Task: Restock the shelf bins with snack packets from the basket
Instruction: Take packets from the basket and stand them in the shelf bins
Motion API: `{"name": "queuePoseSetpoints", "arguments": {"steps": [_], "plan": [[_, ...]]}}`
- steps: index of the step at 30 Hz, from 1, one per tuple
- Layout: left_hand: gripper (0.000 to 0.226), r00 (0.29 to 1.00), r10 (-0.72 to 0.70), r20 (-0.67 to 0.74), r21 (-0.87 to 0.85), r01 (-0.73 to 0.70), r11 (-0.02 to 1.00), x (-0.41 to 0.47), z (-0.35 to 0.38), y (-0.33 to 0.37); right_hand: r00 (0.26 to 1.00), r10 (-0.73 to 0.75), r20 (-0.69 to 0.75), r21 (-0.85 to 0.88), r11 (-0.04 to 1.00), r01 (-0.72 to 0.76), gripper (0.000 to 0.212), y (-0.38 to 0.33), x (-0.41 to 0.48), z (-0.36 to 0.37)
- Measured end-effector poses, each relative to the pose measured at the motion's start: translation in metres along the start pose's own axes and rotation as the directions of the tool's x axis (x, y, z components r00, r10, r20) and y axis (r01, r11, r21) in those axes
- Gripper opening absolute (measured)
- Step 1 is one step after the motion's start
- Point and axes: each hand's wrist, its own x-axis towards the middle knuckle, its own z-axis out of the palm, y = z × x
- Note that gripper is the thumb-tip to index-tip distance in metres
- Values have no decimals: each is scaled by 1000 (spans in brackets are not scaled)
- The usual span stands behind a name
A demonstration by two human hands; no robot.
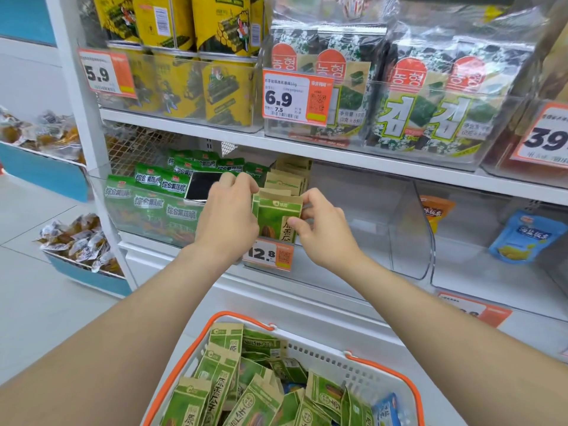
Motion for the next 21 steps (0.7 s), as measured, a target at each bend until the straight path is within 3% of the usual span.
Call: {"name": "queuePoseSetpoints", "arguments": {"steps": [5,9,13,16,21], "plan": [[53,998,-46,31,37,45,998,-3,1,0,999,29,-43,-22,999,-30,14,-15,9,17],[59,999,28,-16,26,-27,999,-3,2,2,991,44,-123,-5,999,-45,13,-20,9,23],[37,999,14,44,97,-18,995,-3,1,0,992,93,-86,-23,995,-95,16,-16,10,21],[37,990,-14,140,153,-8,988,-6,0,1,991,129,-48,-40,991,-131,20,-11,12,17],[29,983,-39,179,136,15,991,-7,-1,-1,984,163,71,-13,987,-162,29,-5,3,10]]}}
